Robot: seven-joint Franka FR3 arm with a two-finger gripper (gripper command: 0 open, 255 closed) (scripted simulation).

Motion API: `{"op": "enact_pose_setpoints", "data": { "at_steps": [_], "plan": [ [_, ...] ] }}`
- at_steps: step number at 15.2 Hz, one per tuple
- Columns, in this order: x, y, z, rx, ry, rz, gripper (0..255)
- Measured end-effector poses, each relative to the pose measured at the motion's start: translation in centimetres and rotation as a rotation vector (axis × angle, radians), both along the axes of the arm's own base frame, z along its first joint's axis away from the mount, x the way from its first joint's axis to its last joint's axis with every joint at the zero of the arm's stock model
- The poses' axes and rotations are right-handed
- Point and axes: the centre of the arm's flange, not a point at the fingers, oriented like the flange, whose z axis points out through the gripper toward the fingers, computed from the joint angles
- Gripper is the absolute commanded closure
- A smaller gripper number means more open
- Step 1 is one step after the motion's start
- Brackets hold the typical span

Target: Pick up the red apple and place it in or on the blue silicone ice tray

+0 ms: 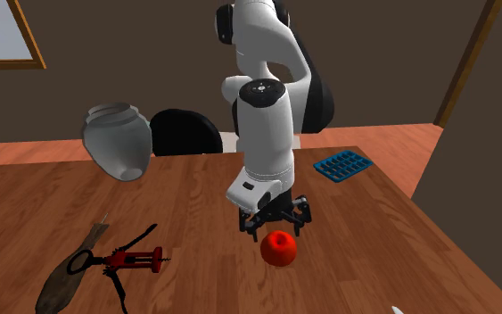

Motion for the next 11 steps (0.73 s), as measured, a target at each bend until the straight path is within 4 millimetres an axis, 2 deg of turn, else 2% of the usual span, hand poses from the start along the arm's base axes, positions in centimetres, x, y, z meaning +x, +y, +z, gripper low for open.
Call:
{"op": "enact_pose_setpoints", "data": {
  "at_steps": [6, 7, 11],
  "plan": [
    [0.02, 0.02, -0.19, 0.000, 0.000, 0.000, 0],
    [0.02, 0.02, -0.19, 0.000, 0.000, 0.000, 255],
    [0.03, 0.02, -0.13, 0.000, -0.002, 0.000, 255]
  ]
}}
